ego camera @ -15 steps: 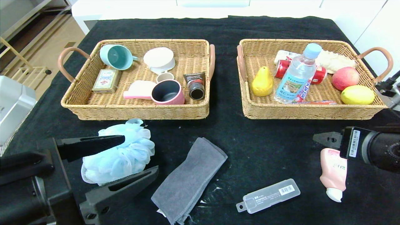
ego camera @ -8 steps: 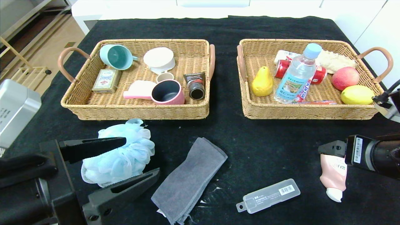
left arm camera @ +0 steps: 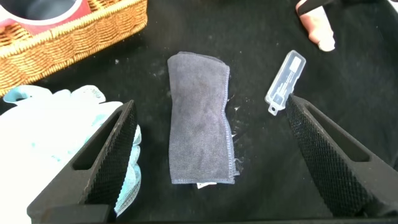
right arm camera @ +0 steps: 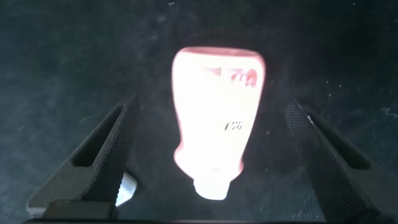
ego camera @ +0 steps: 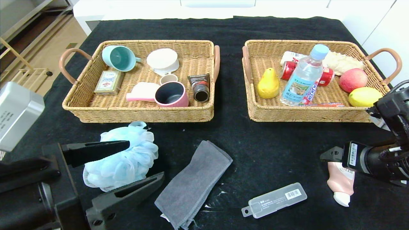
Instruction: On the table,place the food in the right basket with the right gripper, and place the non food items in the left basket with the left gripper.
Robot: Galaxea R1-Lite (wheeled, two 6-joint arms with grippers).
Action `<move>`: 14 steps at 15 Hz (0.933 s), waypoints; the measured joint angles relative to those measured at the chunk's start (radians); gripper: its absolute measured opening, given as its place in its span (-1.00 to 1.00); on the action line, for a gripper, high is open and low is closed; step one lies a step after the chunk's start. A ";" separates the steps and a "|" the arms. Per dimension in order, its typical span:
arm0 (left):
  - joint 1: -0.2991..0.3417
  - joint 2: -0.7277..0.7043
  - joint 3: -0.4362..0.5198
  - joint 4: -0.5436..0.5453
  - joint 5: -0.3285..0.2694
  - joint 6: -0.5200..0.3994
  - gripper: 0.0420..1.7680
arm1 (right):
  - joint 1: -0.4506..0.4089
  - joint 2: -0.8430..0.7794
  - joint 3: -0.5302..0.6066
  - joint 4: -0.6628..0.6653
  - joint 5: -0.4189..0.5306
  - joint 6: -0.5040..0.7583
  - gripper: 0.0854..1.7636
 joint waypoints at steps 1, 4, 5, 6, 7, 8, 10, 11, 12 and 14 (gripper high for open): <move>0.000 -0.001 0.000 0.000 0.000 0.000 0.94 | -0.004 0.009 0.001 0.000 0.000 0.000 0.94; 0.000 -0.002 0.000 0.000 0.000 0.000 0.94 | -0.007 0.029 0.001 -0.001 -0.001 0.001 0.94; 0.000 -0.002 0.000 0.000 0.000 0.000 0.94 | -0.007 0.033 0.001 -0.002 0.000 0.001 0.94; 0.000 -0.003 0.000 0.000 0.000 0.000 0.94 | -0.007 0.036 0.002 -0.002 0.005 0.001 0.94; 0.000 -0.003 0.000 0.000 0.000 0.000 0.94 | -0.007 0.040 0.001 -0.003 0.017 0.001 0.94; 0.000 -0.003 0.000 0.000 0.000 0.000 0.94 | -0.007 0.045 0.000 -0.004 0.022 0.003 0.94; 0.000 -0.003 0.000 0.000 0.000 0.000 0.94 | -0.007 0.054 -0.005 -0.006 0.023 0.021 0.61; 0.000 -0.003 0.000 0.000 0.000 0.000 0.94 | -0.006 0.057 -0.006 -0.006 0.024 0.022 0.42; 0.000 -0.003 0.000 0.000 0.000 0.000 0.94 | -0.007 0.060 -0.007 -0.006 0.023 0.022 0.24; 0.000 -0.003 0.000 -0.001 0.000 0.000 0.94 | -0.009 0.062 -0.006 -0.006 0.023 0.024 0.03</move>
